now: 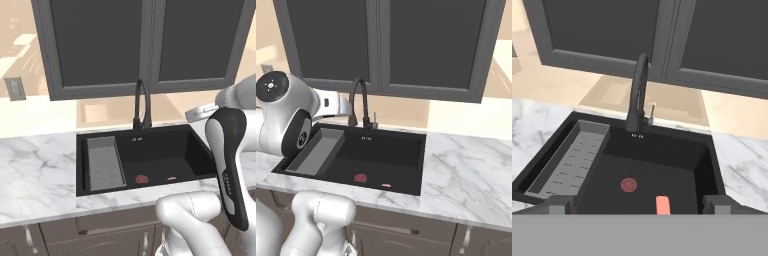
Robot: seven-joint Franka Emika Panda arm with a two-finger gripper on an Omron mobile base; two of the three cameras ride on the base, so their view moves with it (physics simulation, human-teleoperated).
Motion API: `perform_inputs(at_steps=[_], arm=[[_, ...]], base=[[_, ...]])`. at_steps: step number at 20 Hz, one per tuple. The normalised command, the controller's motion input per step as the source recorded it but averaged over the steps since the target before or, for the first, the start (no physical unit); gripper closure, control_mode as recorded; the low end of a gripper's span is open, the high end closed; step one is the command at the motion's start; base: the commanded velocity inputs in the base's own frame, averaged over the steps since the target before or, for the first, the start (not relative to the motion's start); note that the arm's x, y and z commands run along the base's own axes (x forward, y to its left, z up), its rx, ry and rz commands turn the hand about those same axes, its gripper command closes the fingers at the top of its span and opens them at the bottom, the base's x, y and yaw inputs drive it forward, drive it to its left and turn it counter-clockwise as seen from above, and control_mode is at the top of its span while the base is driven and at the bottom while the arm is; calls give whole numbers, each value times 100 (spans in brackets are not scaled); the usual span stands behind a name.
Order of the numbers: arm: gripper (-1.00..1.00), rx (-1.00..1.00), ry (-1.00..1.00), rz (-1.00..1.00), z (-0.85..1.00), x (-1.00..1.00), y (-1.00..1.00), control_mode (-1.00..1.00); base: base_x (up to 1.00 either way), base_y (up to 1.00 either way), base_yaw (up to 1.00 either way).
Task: Pick up the bar soap and spray from the sink, and place them back in the cabinet, and close the cabinet doors.
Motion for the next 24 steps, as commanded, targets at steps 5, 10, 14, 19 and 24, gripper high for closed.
perform_inputs(at_steps=[5, 10, 14, 19, 24], arm=[[-100, 0, 0, 0, 0, 0, 0, 100], [-100, 0, 0, 0, 0, 0, 0, 100], [-100, 0, 0, 0, 0, 0, 0, 100], [-100, 0, 6, 0, 0, 16, -2, -100], [-100, 0, 12, 0, 0, 25, -19, -100]], base=[[34, -2, 0], [15, 0, 0], [14, 0, 0], [3, 0, 0], [0, 0, 0]])
